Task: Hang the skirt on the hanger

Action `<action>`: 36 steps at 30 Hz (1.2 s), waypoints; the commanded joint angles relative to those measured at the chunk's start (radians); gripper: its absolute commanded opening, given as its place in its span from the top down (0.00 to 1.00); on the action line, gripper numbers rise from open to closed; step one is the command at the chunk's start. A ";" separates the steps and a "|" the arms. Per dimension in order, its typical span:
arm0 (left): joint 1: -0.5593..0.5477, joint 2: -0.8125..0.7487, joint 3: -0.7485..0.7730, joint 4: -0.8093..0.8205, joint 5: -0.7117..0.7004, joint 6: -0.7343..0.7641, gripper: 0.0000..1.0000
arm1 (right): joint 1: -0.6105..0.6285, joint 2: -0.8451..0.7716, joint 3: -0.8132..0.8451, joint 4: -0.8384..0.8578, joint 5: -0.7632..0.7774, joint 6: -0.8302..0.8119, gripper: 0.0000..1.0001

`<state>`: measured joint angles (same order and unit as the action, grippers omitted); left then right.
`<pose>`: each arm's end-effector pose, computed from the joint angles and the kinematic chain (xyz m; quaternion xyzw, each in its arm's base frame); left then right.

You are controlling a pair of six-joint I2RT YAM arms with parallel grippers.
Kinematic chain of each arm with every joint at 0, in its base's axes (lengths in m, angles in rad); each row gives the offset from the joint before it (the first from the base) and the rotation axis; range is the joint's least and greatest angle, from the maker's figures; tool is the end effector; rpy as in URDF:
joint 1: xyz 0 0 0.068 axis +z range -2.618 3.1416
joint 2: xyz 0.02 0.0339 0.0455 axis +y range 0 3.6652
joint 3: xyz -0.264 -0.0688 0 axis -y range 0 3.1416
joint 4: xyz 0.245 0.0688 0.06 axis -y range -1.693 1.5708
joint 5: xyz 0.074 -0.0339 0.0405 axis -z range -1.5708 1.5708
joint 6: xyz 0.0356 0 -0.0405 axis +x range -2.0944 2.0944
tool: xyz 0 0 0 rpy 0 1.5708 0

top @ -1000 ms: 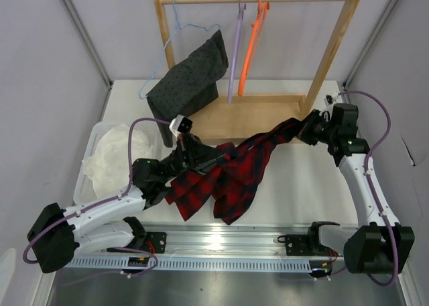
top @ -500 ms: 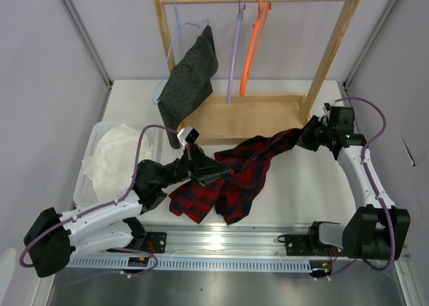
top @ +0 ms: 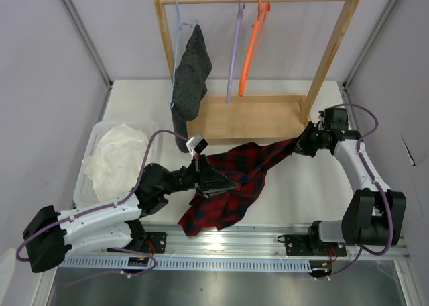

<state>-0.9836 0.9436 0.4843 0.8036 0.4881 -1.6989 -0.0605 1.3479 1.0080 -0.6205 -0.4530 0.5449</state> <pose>0.1027 -0.1845 0.3080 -0.0104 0.5923 -0.8044 0.0451 0.2738 -0.0010 0.2590 0.2126 0.9073 0.2782 0.2329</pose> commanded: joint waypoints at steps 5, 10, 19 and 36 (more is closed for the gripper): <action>-0.072 -0.167 0.143 0.575 0.210 -0.085 1.00 | -0.079 0.065 -0.043 0.214 0.346 -0.068 1.00; -0.072 -0.132 0.203 0.702 0.208 -0.073 1.00 | -0.078 0.063 -0.072 0.208 0.359 -0.080 1.00; -0.093 -0.095 0.276 0.914 0.210 -0.134 1.00 | -0.082 0.103 -0.068 0.203 0.372 -0.086 1.00; -0.214 -0.075 0.385 0.919 0.247 -0.067 1.00 | -0.056 0.180 -0.042 0.189 0.431 -0.091 1.00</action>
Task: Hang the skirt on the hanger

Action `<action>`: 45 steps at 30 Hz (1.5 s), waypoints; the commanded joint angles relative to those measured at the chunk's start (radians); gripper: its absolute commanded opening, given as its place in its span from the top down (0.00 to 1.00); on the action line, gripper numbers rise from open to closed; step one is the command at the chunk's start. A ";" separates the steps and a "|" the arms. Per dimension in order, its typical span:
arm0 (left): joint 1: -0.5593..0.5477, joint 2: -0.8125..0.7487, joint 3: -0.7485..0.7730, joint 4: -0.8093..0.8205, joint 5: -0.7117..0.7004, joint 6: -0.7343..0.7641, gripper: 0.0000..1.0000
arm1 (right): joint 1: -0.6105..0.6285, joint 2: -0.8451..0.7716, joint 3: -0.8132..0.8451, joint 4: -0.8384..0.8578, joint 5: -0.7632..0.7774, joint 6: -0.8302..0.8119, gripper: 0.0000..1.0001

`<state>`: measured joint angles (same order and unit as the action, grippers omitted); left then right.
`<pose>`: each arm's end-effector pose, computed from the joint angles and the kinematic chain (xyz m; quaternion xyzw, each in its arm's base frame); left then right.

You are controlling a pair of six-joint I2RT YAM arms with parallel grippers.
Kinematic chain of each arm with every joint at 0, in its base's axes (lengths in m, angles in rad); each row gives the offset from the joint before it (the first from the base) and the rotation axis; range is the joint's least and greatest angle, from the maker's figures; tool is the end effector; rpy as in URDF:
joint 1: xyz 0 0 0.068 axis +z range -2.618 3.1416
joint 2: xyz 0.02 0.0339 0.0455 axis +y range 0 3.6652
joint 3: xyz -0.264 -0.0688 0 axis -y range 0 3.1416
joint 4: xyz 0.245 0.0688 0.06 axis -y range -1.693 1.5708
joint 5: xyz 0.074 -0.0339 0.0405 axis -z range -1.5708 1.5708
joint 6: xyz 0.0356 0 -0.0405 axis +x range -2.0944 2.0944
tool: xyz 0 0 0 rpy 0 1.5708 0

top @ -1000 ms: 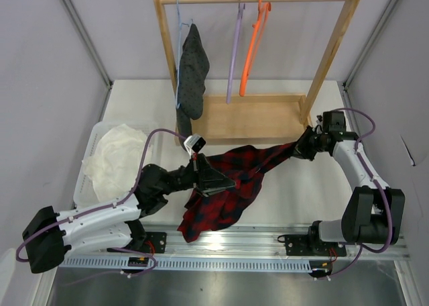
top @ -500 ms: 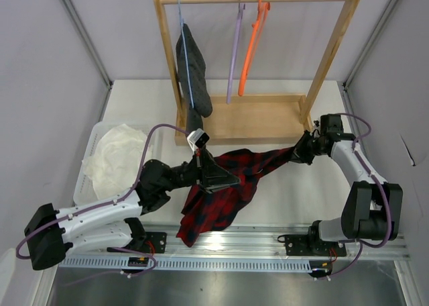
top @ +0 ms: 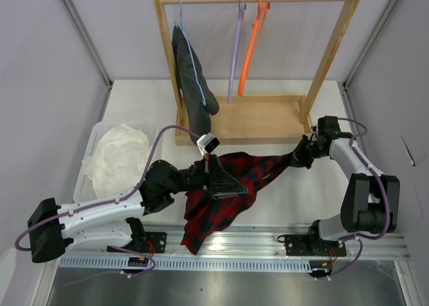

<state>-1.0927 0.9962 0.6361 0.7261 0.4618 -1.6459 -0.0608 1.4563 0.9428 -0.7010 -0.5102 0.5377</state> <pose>0.0898 -0.2078 0.3428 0.0308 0.5821 -0.8118 0.0335 0.2699 0.0010 0.2092 0.2380 0.9232 0.2818 0.1080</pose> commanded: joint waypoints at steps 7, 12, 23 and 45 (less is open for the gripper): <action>-0.107 -0.256 0.209 0.621 0.224 0.287 1.00 | -0.001 0.024 -0.007 0.255 0.489 -0.076 1.00; -0.107 -0.506 0.143 0.150 -0.103 0.754 1.00 | -0.017 -0.046 -0.022 0.242 0.411 -0.061 1.00; -0.107 -0.622 -0.250 0.303 -0.667 0.942 1.00 | -0.048 -0.097 0.027 0.190 0.331 -0.054 1.00; 0.108 -0.200 -0.661 0.882 -1.206 0.984 1.00 | -0.027 -0.128 -0.062 0.340 0.073 0.021 1.00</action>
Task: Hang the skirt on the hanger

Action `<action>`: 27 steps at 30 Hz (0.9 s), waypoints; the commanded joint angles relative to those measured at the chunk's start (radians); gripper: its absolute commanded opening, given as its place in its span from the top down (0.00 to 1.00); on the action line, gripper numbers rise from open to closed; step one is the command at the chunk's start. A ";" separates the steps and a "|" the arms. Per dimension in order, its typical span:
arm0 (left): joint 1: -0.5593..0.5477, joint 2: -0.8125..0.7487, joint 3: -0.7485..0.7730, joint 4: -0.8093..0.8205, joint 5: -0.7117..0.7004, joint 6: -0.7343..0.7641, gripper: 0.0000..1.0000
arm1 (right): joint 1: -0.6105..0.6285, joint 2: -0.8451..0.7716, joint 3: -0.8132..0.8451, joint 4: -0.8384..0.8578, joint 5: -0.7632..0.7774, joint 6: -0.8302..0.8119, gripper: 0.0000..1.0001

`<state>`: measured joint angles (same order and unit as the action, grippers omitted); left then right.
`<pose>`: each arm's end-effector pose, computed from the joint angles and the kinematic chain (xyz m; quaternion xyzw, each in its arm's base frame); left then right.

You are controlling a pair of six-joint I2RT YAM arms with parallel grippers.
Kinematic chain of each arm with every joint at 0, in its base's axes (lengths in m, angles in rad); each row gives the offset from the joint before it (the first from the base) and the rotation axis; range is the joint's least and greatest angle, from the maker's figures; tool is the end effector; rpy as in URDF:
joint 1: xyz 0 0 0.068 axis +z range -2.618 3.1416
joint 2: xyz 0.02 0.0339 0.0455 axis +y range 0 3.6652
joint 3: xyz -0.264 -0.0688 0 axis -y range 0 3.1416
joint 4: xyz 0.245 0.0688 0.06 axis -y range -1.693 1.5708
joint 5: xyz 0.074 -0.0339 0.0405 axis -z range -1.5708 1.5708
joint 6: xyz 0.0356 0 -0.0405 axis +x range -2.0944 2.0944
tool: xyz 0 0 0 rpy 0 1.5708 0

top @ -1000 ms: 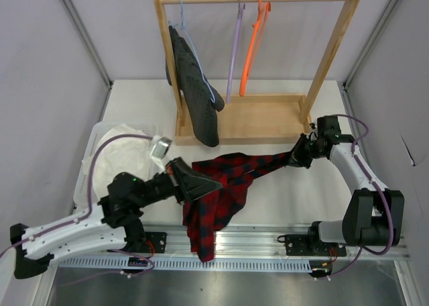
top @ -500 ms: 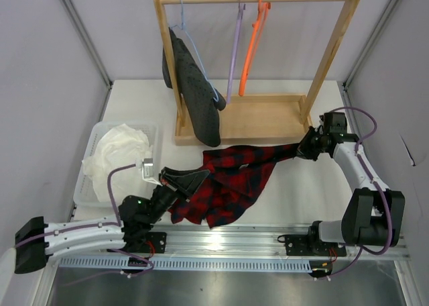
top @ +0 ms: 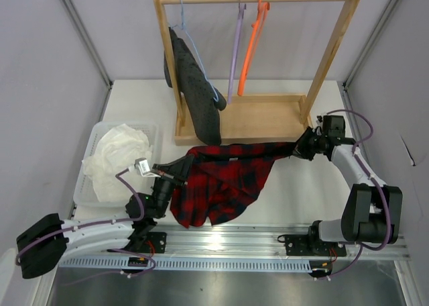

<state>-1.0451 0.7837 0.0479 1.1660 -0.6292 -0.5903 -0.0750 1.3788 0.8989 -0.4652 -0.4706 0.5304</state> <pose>0.0925 -0.1178 0.2228 -0.1380 0.5589 -0.4697 0.6693 0.2770 -0.0046 0.2271 0.2073 0.9046 0.2837 0.2415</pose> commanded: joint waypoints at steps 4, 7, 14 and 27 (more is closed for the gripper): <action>0.095 0.154 -0.104 0.526 -0.023 -0.114 0.96 | 0.052 -0.099 -0.034 0.112 0.053 0.045 1.00; 0.132 0.196 -0.111 0.558 0.084 -0.174 0.82 | 0.138 -0.127 -0.035 0.094 0.141 0.045 1.00; 0.155 0.132 -0.118 0.519 0.210 -0.198 0.38 | 0.158 -0.124 -0.066 0.135 0.168 0.059 1.00; 0.183 -0.541 0.134 -0.767 0.169 -0.075 0.23 | 0.153 -0.198 -0.045 0.160 0.091 0.109 1.00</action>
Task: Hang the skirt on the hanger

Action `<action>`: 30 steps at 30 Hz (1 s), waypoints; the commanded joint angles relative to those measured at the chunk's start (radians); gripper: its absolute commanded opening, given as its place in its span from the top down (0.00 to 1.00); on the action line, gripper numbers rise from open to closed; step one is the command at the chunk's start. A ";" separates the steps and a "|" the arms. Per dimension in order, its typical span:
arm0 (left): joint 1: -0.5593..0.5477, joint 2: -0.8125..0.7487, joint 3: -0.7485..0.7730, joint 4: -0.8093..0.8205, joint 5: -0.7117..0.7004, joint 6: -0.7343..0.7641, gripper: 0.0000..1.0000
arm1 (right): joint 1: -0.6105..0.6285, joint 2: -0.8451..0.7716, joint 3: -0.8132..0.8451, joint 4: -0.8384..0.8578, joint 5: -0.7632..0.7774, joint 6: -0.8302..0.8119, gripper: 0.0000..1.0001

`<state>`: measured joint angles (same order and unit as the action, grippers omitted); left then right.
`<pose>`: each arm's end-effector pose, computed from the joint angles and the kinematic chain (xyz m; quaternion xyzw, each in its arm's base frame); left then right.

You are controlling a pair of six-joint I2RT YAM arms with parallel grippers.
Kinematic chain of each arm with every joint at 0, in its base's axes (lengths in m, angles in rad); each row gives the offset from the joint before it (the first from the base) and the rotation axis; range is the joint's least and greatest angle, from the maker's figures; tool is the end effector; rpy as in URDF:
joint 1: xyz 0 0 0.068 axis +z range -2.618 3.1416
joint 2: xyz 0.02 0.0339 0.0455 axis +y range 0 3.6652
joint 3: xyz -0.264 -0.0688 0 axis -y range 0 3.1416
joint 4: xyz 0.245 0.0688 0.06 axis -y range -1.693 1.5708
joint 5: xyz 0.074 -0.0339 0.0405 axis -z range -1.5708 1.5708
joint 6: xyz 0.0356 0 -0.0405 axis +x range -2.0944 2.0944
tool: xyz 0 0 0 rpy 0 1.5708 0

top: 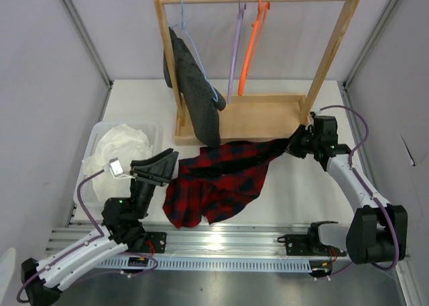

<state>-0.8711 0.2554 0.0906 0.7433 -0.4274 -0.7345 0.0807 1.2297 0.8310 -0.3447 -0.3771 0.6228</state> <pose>0.0790 -0.0710 0.2574 -0.1543 0.4769 -0.5480 0.6697 0.2577 0.0340 0.2500 0.1682 0.8867 0.2972 0.3116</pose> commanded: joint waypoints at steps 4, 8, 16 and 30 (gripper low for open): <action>0.009 0.099 0.187 -0.459 0.050 0.107 0.24 | 0.001 -0.053 0.046 0.012 0.020 0.003 1.00; 0.011 0.217 0.286 -0.487 0.107 0.125 0.30 | 0.013 -0.042 0.057 0.003 0.027 0.005 1.00; 0.001 0.528 0.451 -0.582 0.357 0.143 0.60 | 0.030 -0.018 0.043 0.033 -0.051 0.015 1.00; -0.094 0.904 0.554 -0.457 0.279 0.175 0.63 | 0.045 -0.084 -0.076 0.260 -0.371 0.215 1.00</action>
<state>-0.9619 1.1088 0.5949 0.2192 -0.1028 -0.5911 0.1211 1.1755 0.7822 -0.2108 -0.6117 0.7673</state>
